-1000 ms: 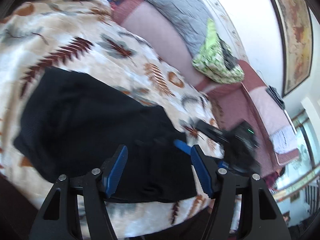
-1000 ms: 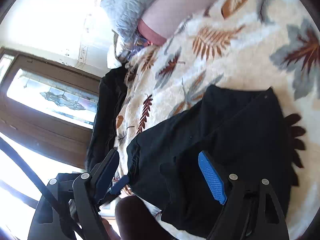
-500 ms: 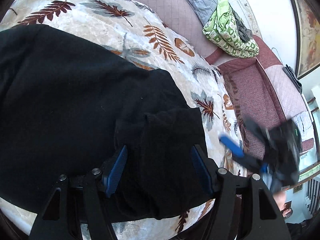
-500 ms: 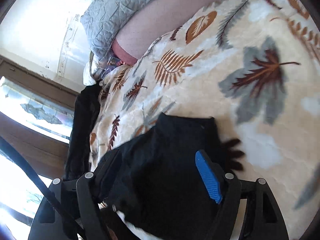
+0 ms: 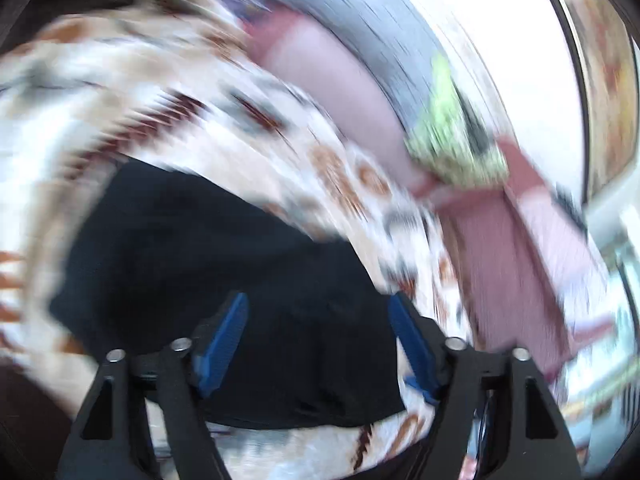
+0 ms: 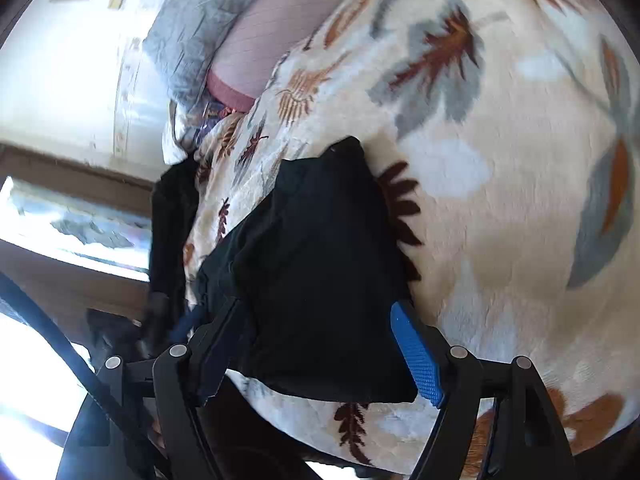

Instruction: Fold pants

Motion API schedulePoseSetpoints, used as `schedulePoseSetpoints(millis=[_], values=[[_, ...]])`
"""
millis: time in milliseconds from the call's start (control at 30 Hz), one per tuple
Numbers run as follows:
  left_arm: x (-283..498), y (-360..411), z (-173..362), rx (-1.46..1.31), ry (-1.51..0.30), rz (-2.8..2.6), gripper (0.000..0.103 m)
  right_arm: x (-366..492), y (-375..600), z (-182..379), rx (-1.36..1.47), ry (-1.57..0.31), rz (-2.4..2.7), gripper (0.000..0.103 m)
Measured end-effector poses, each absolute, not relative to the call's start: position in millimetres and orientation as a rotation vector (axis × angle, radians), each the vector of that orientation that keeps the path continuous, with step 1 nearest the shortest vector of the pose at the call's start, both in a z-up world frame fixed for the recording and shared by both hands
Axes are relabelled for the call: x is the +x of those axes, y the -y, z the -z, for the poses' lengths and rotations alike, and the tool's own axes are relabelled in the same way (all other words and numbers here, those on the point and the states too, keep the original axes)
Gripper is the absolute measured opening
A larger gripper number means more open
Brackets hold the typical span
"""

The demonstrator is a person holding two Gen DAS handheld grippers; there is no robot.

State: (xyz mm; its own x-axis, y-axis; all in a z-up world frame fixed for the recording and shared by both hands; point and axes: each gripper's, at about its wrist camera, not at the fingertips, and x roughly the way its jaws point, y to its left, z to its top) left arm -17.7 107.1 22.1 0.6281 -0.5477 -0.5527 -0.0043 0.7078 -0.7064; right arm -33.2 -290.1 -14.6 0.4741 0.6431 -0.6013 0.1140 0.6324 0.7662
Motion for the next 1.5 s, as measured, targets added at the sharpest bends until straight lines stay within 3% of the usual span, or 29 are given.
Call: schedulePoseSetpoints(millis=[233,400,467,567,733,800,867,967,1100,1167,1267,1367,1500], values=[[-30,-195,2,-0.880,-0.837,0.112,0.077,-12,235,-10,0.808,-1.079,-0.513,0.081],[-26,-182,27,-0.856,-0.934,0.136,0.077,20,156,-27,0.690,-1.152,-0.645,0.082],[-24,-172,33,-0.850,-0.941,0.143,0.083,36,121,-34,0.618,-1.194,-0.698,0.083],[-25,-169,32,-0.859,-0.899,0.165,0.090,72,59,-41,0.447,-1.296,-0.762,0.084],[-40,-174,27,-0.836,-0.778,0.189,0.090,120,-35,-31,0.155,-1.490,-0.738,0.086],[-40,-173,30,-0.842,-0.773,0.200,0.078,134,-67,-14,0.049,-1.601,-0.709,0.086],[-35,-170,40,-0.854,-0.821,0.216,0.047,144,-98,5,-0.067,-1.706,-0.668,0.088],[-30,-163,42,-0.821,-0.829,0.219,0.031,151,-127,28,-0.237,-1.785,-0.546,0.091],[-29,-157,43,-0.801,-0.845,0.229,0.017,146,-149,42,-0.426,-1.803,-0.487,0.091],[-30,-159,42,-0.816,-0.833,0.243,0.011,136,-153,41,-0.527,-1.753,-0.491,0.087],[-38,-161,38,-0.830,-0.812,0.264,0.010,122,-149,31,-0.624,-1.647,-0.511,0.066],[-48,-157,25,-0.802,-0.785,0.279,0.010,115,-133,7,-0.575,-1.561,-0.540,0.043],[-61,-145,7,-0.810,-0.779,0.326,0.010,104,-90,-25,-0.457,-1.478,-0.598,0.028]])
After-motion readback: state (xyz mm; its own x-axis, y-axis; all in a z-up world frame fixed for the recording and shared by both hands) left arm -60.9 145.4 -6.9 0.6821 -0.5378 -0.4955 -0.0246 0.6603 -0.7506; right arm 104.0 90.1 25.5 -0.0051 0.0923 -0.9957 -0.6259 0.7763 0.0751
